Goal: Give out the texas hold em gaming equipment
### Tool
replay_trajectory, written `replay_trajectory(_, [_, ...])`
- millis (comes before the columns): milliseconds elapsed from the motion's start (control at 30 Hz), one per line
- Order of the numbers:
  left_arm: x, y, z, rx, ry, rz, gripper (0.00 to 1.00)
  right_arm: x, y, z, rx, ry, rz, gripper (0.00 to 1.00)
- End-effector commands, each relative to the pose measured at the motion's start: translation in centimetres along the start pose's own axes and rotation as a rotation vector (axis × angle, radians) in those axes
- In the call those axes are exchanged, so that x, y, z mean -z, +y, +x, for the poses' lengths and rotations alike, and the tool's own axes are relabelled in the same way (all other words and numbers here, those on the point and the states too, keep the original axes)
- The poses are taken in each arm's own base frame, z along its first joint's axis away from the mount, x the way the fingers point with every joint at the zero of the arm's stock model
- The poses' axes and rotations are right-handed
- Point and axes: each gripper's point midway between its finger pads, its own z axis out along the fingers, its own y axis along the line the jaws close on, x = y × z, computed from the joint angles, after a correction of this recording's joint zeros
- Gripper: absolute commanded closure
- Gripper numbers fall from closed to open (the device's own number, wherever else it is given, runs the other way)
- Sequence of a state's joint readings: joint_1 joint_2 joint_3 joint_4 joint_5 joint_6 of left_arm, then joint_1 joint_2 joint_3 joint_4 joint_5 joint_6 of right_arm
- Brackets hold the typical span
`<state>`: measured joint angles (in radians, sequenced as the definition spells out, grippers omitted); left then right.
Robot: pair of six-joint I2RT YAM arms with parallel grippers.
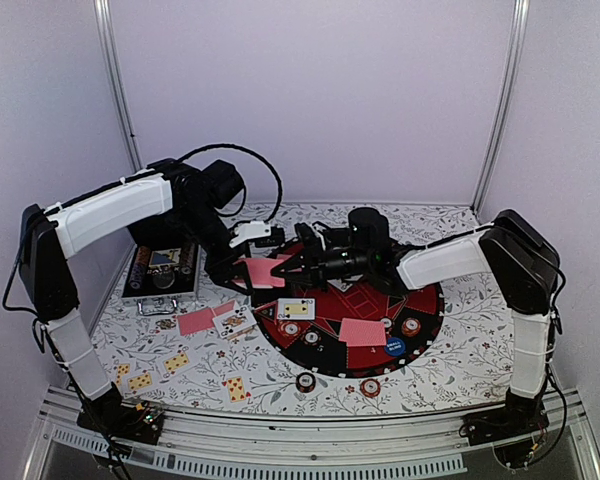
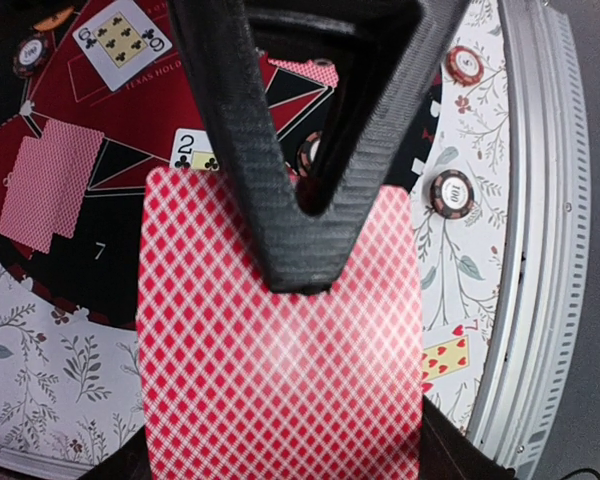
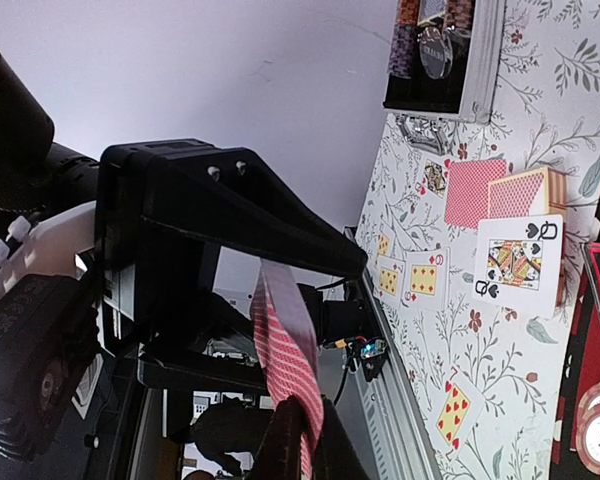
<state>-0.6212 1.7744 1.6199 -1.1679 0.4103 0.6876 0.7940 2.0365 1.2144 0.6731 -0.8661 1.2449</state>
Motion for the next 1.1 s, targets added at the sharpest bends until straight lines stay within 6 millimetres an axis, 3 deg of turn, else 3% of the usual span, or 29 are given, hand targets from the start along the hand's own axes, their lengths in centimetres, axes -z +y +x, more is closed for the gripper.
replay_trajectory(0, [1.1, -0.1, -0.9, -0.019, -0.044, -0.002, 0.75, 0.9, -1.2, -0.5, -0.021, -0.021, 0.07, 0.97])
replay_trajectory(367, [1.1, 0.1, -0.9, -0.018, -0.038, -0.004, 0.75, 3.3, 0.2, -1.4, 0.018, -0.056, 0.107, 1.0])
replay_trajectory(567, [1.1, 0.0, -0.9, -0.016, -0.035, -0.002, 0.75, 6.1, -0.1, -2.2, 0.04, -0.09, 0.169, 1.0])
replay_trajectory(767, [1.2, -0.1, -0.6, -0.015, -0.03, -0.004, 0.75, 11.2, -2.2, -3.5, 0.024, -0.179, 0.338, 1.0])
replay_trajectory(1067, [1.1, -0.1, -0.6, -0.011, -0.03, -0.001, 0.75, 20.8, -4.6, -7.7, 0.222, -0.362, 1.031, 1.0])
